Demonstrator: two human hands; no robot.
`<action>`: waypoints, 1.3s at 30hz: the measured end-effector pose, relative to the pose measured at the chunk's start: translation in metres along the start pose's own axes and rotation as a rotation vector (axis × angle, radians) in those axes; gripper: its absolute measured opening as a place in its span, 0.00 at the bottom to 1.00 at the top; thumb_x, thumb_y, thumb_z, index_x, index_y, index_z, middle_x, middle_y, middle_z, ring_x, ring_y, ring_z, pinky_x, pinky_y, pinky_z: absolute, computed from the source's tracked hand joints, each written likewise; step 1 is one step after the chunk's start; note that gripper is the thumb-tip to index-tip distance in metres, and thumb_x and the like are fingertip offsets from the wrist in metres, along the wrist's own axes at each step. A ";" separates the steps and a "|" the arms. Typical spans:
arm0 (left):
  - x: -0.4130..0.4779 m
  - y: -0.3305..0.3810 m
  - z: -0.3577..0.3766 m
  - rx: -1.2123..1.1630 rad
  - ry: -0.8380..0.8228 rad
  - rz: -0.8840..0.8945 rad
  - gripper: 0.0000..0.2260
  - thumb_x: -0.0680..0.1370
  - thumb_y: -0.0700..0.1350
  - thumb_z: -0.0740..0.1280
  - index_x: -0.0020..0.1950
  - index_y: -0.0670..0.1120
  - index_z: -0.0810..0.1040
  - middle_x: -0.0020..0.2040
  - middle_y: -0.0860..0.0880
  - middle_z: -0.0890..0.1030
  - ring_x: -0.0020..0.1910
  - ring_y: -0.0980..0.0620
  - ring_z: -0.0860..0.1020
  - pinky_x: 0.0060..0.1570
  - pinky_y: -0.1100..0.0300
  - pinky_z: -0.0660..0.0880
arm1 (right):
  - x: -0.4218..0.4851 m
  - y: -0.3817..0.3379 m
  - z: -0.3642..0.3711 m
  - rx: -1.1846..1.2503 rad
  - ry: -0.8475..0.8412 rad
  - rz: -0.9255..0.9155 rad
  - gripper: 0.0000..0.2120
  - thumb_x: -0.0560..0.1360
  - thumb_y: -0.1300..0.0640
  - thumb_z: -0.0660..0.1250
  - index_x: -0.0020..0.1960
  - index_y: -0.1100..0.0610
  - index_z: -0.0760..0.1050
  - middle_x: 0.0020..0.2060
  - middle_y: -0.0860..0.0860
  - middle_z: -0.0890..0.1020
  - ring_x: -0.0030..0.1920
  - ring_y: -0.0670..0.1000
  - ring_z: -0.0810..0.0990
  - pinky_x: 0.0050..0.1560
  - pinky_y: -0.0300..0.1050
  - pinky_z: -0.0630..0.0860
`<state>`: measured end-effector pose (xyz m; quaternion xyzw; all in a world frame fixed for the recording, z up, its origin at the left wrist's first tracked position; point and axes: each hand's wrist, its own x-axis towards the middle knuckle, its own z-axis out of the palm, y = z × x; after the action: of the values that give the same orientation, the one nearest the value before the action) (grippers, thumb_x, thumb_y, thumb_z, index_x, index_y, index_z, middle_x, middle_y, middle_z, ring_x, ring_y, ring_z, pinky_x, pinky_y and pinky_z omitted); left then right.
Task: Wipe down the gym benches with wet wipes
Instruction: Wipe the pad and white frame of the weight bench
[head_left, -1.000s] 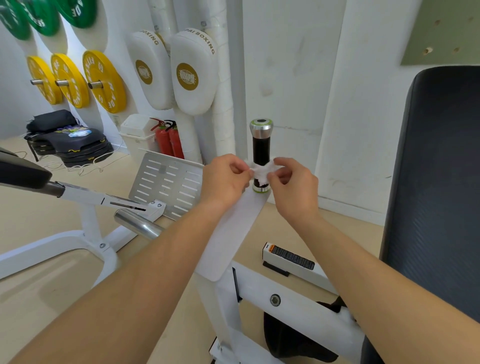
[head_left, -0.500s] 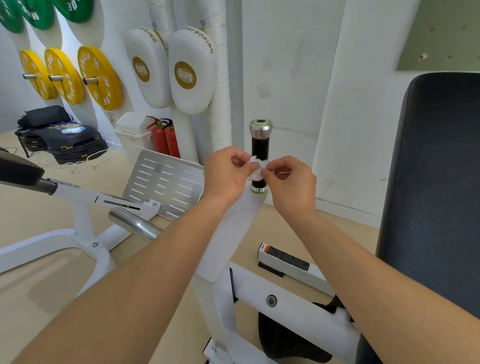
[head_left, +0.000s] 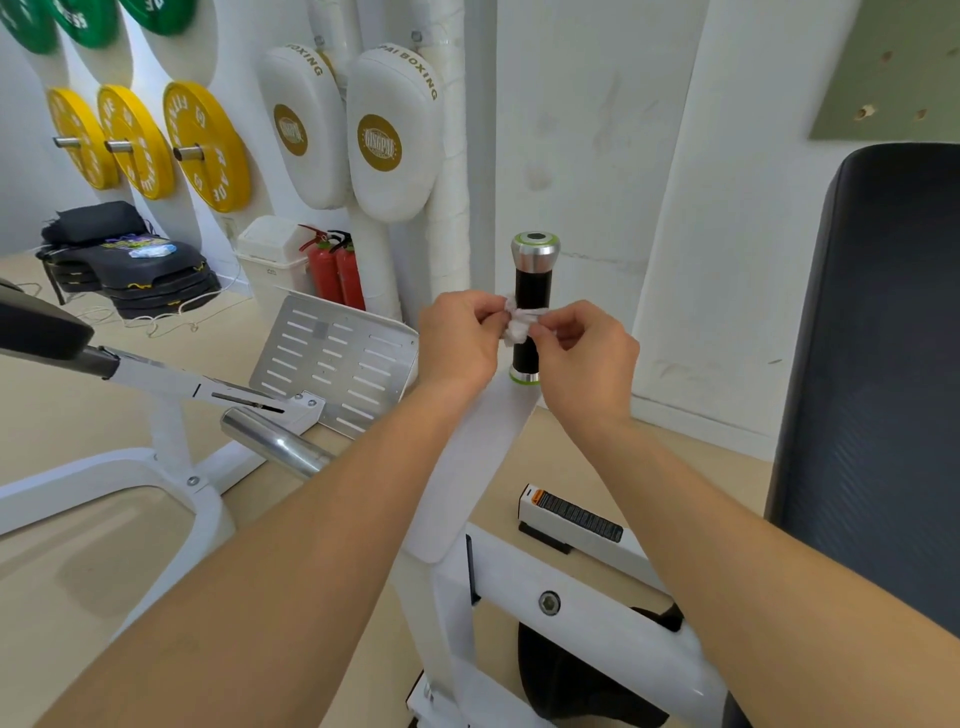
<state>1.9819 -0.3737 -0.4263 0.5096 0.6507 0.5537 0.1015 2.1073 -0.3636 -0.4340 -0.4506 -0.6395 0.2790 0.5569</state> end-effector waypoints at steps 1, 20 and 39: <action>-0.002 -0.004 -0.001 0.035 -0.031 -0.011 0.07 0.78 0.36 0.69 0.52 0.43 0.86 0.41 0.51 0.84 0.43 0.53 0.84 0.53 0.53 0.81 | -0.001 0.004 -0.001 -0.026 -0.017 0.015 0.05 0.76 0.62 0.71 0.43 0.54 0.80 0.36 0.46 0.82 0.38 0.45 0.80 0.41 0.32 0.76; -0.050 0.023 -0.035 -0.144 -0.222 -0.067 0.08 0.80 0.37 0.68 0.53 0.45 0.85 0.47 0.49 0.86 0.42 0.56 0.84 0.42 0.64 0.79 | -0.005 -0.010 -0.031 0.232 -0.085 0.171 0.09 0.77 0.61 0.71 0.46 0.47 0.83 0.38 0.45 0.86 0.42 0.47 0.85 0.53 0.54 0.83; -0.033 -0.003 -0.031 0.000 -0.029 -0.091 0.06 0.79 0.44 0.69 0.50 0.51 0.86 0.46 0.56 0.84 0.47 0.60 0.80 0.46 0.69 0.71 | -0.004 0.030 -0.002 -0.312 -0.140 -0.111 0.21 0.81 0.64 0.61 0.31 0.50 0.68 0.31 0.47 0.68 0.33 0.50 0.67 0.33 0.36 0.62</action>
<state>1.9736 -0.4175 -0.4319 0.4873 0.6717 0.5412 0.1361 2.1175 -0.3544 -0.4615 -0.4751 -0.7361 0.1760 0.4488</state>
